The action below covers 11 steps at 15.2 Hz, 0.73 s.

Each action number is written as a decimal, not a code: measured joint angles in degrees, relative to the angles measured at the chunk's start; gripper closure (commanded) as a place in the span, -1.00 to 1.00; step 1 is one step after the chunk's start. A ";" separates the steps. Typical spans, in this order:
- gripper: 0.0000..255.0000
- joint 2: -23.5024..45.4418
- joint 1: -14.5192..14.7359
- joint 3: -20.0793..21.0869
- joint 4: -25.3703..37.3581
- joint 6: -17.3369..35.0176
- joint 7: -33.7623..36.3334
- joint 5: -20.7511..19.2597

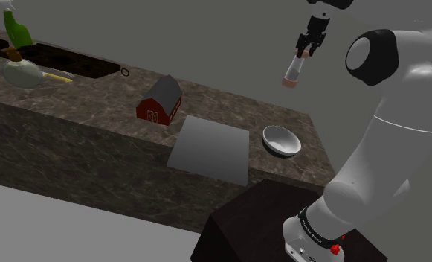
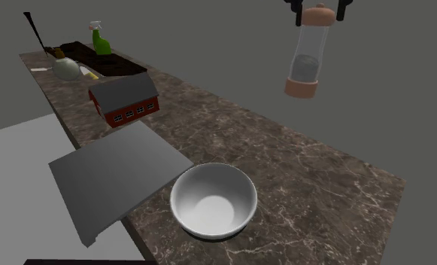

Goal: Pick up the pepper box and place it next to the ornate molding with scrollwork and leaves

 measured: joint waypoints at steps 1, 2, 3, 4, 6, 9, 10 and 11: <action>1.00 0.65 -0.23 0.02 1.78 -1.16 -0.10 0.27; 1.00 1.06 -0.48 0.00 3.11 -2.09 -0.28 0.48; 1.00 1.19 -0.55 0.00 4.06 -2.92 -0.31 0.54; 1.00 1.69 -0.88 -0.03 5.67 -4.03 -0.55 0.79; 1.00 2.97 -1.55 -0.04 9.19 -6.31 -0.85 1.37; 1.00 1.47 0.11 0.24 8.15 -6.87 0.64 0.54; 1.00 -0.08 1.38 0.44 6.36 -6.63 1.74 -0.24; 1.00 -1.28 2.67 0.75 4.65 -6.15 3.07 -0.92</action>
